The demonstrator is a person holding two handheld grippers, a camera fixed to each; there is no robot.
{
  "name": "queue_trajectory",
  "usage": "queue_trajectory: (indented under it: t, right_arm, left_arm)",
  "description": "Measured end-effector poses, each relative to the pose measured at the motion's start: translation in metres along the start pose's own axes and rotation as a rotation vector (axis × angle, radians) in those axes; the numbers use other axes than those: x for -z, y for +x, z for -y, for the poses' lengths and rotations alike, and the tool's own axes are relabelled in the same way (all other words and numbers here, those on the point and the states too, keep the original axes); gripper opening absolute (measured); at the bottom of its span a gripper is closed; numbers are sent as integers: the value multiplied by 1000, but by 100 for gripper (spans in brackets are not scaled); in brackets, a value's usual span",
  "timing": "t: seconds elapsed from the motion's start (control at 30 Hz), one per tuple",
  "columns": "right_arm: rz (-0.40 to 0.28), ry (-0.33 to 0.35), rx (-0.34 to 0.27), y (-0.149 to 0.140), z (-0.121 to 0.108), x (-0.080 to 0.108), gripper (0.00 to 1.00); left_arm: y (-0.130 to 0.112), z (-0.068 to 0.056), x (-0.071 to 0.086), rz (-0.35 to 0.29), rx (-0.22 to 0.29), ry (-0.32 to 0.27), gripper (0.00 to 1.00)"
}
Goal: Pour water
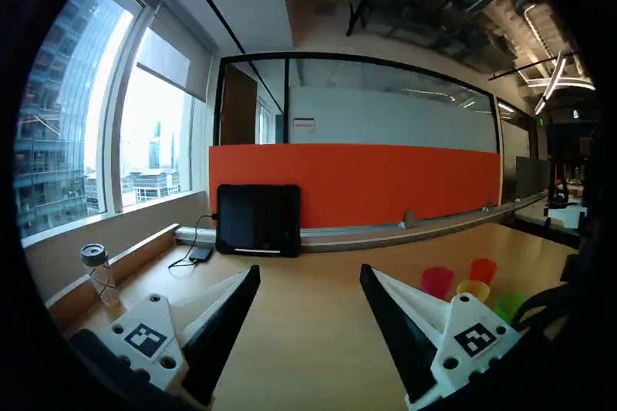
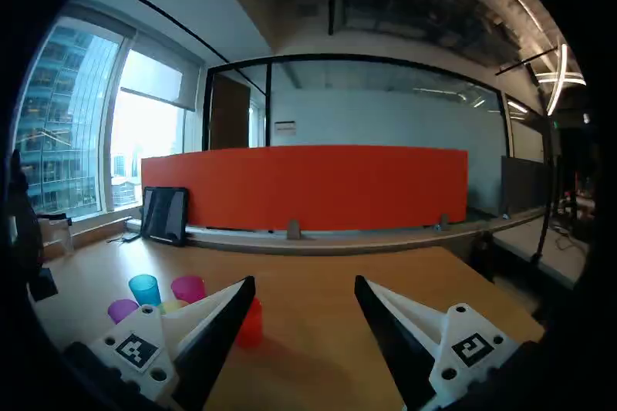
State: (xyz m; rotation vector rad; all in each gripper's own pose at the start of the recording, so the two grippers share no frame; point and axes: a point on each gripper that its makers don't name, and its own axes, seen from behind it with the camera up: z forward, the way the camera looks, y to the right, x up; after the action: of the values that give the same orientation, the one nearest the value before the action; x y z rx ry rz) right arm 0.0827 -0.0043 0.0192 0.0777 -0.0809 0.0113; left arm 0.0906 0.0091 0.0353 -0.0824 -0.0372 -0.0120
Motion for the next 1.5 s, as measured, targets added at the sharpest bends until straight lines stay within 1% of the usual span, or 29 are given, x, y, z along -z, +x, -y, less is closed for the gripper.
queue_trajectory:
  t: [0.2, 0.37, 0.6, 0.77, 0.87, 1.1, 1.3, 1.5]
  right_arm:
    - [-16, 16, 6, 30, -2, -4, 100]
    - [-9, 27, 20, 49, 0, -5, 100]
    - [-17, 64, 29, 80, 8, -2, 100]
    - [-23, 86, 50, 96, 14, -2, 100]
    - [-23, 95, 68, 103, 17, -2, 100]
    - [-24, 126, 107, 116, 29, -3, 100]
    - [-39, 152, 108, 131, 39, -3, 100]
    - [-32, 193, 95, 131, 47, -3, 100]
  left_arm:
    - [22, 6, -11, 13, 24, -15, 96]
    - [44, 7, -19, 16, 30, -33, 96]
    - [73, -1, -28, 21, 30, -82, 96]
    - [91, -2, -33, 14, 17, -96, 96]
    - [98, -2, -37, 20, 8, -109, 96]
    - [111, -15, -45, 28, -5, -176, 96]
    - [122, -23, -49, 31, -26, -214, 96]
    - [123, -31, -51, 43, -30, -250, 96]
